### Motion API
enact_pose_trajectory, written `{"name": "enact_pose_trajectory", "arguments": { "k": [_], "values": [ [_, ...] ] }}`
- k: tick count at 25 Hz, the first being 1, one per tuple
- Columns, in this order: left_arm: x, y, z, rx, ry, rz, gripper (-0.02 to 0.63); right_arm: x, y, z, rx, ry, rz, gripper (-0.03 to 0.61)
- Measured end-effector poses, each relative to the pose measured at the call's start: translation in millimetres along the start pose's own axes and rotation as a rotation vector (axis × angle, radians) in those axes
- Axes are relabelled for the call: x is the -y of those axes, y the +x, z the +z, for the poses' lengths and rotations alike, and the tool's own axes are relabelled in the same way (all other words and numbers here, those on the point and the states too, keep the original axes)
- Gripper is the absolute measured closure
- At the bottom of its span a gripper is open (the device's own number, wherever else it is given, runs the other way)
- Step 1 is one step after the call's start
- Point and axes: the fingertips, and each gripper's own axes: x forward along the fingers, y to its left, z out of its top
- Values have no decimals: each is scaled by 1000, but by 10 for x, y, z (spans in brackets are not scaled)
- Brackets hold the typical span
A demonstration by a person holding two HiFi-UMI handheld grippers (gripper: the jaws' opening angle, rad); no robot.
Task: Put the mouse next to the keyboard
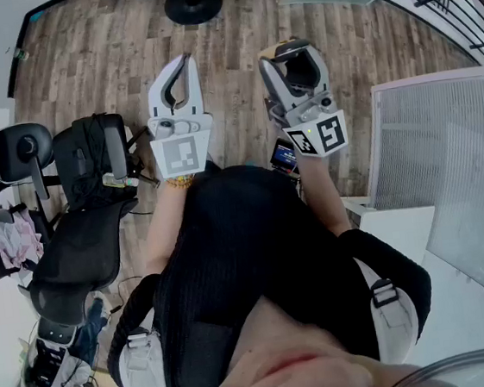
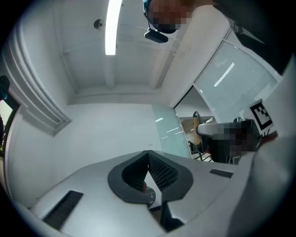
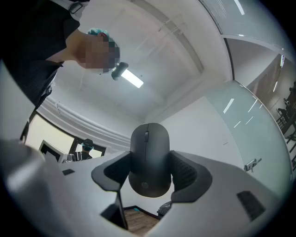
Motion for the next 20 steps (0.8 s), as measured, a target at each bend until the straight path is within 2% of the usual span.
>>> {"name": "enact_pose_trajectory", "arguments": {
  "k": [6, 11, 14, 20],
  "values": [
    [-466, -22, -62, -3, -37, 1, 601, -185, 295, -151, 3, 30, -26, 296],
    [-710, 18, -126, 1, -31, -16, 601, -234, 452, -247, -5, 24, -61, 296],
    [-769, 135, -221, -19, -56, -19, 601, -146, 548, -287, -12, 20, -73, 296],
    [-733, 508, -339, -23, -24, -30, 601, 197, 701, -420, -6, 13, -70, 296]
  ]
}}
